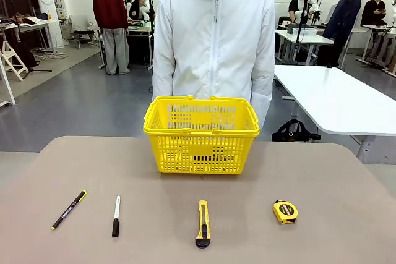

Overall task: Place the items the person wants into the basket.
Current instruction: Pick up the item the person points to and place it in the Market Basket.

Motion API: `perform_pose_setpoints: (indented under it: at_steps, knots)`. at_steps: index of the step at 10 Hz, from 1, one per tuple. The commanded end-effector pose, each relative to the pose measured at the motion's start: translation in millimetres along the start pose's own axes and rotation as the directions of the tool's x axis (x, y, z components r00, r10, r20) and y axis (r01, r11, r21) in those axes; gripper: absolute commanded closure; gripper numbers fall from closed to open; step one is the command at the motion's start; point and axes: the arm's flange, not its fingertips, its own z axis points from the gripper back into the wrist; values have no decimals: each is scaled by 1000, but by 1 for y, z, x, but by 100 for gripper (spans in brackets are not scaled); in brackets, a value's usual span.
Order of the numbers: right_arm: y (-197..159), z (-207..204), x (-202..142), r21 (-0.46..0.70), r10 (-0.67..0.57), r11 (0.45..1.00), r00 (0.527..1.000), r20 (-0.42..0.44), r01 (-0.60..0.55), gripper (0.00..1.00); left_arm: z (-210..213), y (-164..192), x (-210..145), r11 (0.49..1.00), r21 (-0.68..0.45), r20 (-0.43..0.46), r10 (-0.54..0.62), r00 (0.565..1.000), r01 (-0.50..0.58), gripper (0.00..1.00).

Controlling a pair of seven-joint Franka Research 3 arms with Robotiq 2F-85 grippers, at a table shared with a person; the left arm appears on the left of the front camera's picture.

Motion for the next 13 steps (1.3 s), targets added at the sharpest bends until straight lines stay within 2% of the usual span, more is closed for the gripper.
perform_pose_setpoints:
  at_steps: [1,13]
  knots:
    - [3,-2,0,16,17,1000,1000,4,-17,0,1,0,-1,1000,-10,9,-10,1000,10,0]
    - [3,-2,0,16,17,1000,1000,4,-17,0,1,0,-1,1000,-10,9,-10,1000,10,0]
